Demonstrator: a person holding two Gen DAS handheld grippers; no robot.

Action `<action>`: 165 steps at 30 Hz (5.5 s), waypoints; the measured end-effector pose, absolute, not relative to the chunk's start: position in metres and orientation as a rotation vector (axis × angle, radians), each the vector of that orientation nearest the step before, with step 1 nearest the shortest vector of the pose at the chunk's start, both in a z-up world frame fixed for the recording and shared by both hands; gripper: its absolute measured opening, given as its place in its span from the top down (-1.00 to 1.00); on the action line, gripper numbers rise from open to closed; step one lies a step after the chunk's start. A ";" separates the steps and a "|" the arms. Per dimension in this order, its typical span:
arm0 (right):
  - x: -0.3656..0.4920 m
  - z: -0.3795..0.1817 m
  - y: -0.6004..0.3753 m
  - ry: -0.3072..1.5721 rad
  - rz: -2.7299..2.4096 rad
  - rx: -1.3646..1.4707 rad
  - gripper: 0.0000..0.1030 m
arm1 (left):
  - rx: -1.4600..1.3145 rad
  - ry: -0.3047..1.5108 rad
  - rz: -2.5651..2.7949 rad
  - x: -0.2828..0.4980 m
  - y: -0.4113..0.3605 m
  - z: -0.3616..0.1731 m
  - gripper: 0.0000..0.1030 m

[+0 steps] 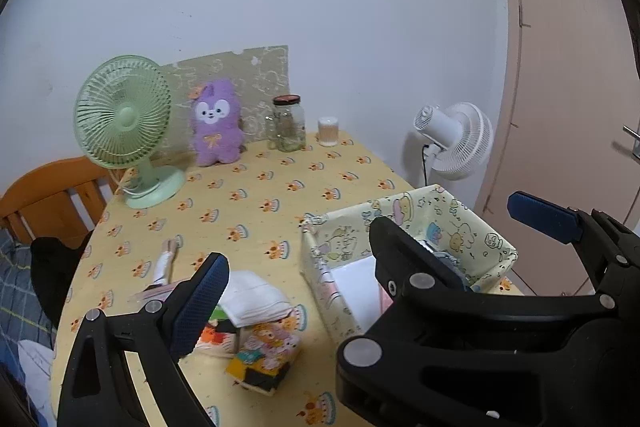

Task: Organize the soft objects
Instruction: 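Open the right tool to drop the packet while the left tool drops the sock into the box, then withdraw both tools from the box back over the table items, then grasp the white folded towel with the right tool while the left tool approaches the clear bag, then grasp the clear plastic bag with the left tool, then lift the towel in the right tool while the left tool lifts the clear bag toward the box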

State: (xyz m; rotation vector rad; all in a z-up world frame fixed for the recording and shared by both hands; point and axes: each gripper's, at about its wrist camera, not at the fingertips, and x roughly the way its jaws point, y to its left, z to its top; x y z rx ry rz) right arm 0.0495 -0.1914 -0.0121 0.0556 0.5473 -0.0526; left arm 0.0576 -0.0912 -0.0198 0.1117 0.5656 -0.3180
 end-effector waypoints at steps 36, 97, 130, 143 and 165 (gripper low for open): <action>0.043 -0.064 -0.094 0.581 0.112 -0.011 -0.83 | 0.072 0.618 -0.141 0.038 0.002 -0.072 -0.89; 0.160 -0.137 -0.056 0.818 0.158 -0.053 0.69 | 0.128 0.776 0.021 0.132 0.038 -0.127 -0.62; 0.173 -0.127 -0.054 0.791 0.185 0.005 0.73 | 0.092 0.763 -0.148 0.152 0.037 -0.120 0.79; 0.149 -0.100 -0.062 0.733 0.199 0.012 0.73 | 0.058 0.717 -0.121 0.128 0.030 -0.096 0.81; 0.108 -0.048 -0.069 0.638 0.208 0.005 0.73 | 0.065 0.621 -0.075 0.088 0.026 -0.048 0.80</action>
